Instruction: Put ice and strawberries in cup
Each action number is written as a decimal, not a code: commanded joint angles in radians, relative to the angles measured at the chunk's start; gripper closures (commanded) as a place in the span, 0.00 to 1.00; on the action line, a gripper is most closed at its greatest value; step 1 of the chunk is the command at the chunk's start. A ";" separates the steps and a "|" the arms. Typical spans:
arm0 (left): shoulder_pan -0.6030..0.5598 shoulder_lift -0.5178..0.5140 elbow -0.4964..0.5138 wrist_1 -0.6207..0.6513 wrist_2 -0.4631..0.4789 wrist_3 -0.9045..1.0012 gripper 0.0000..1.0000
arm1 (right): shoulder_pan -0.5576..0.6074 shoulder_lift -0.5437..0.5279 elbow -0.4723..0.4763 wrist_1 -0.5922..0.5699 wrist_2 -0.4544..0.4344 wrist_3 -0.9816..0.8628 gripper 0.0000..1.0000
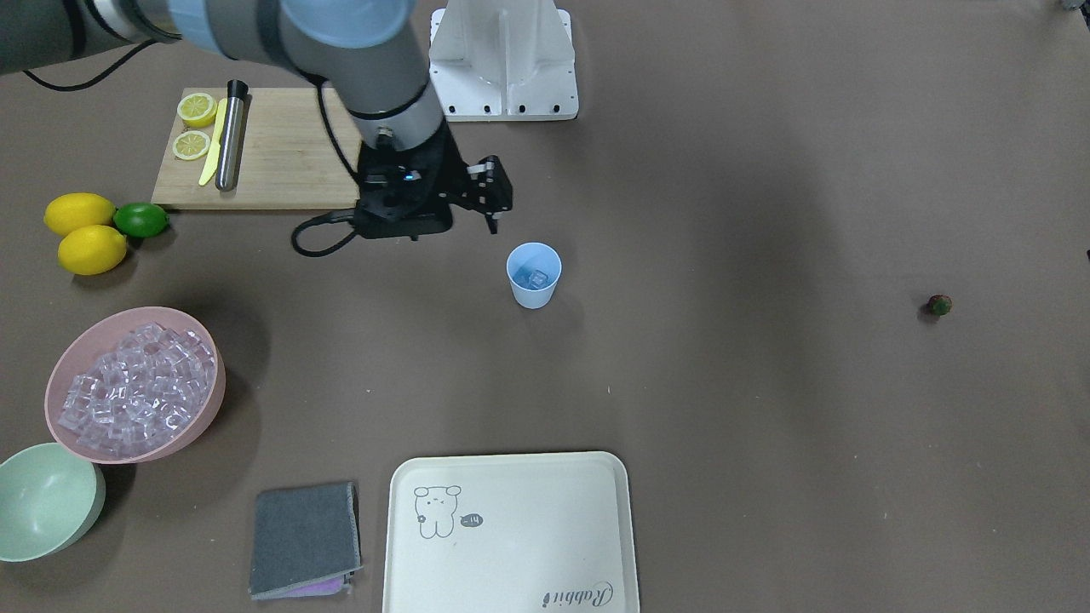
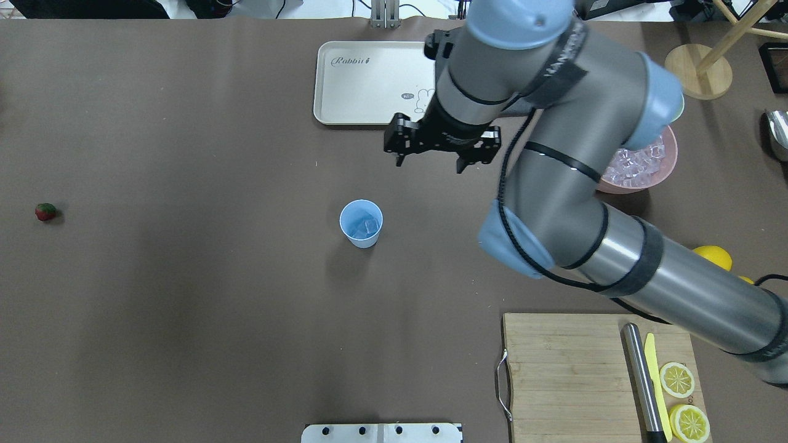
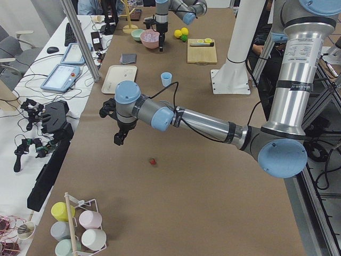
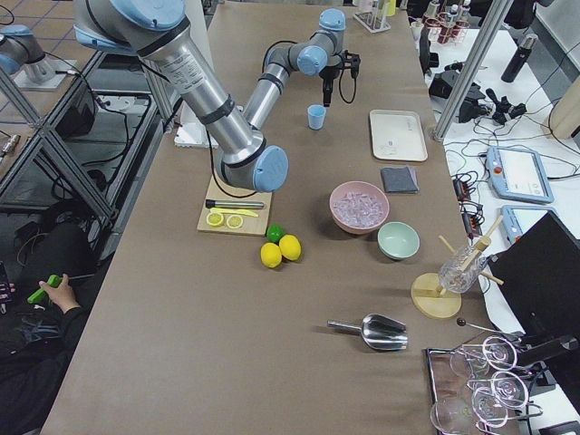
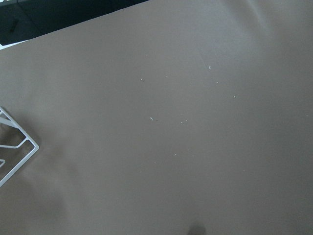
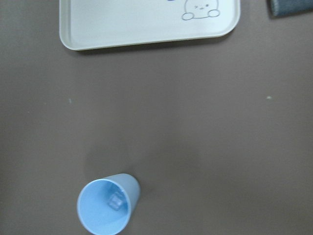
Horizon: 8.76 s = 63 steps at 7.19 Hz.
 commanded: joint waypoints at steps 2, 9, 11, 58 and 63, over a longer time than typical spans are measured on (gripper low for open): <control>0.178 0.153 0.037 -0.403 0.154 -0.239 0.01 | 0.118 -0.223 0.102 0.006 0.038 -0.231 0.00; 0.363 0.171 0.313 -0.799 0.292 -0.382 0.02 | 0.133 -0.299 0.098 0.087 0.033 -0.254 0.00; 0.383 0.169 0.318 -0.800 0.292 -0.379 0.04 | 0.133 -0.299 0.096 0.087 0.033 -0.255 0.00; -0.168 0.217 0.002 0.163 0.146 0.147 0.02 | 0.876 -0.837 -0.103 0.054 0.208 -1.179 0.00; -0.170 0.204 0.005 0.162 0.149 0.144 0.02 | 0.876 -0.826 -0.100 0.054 0.208 -1.173 0.00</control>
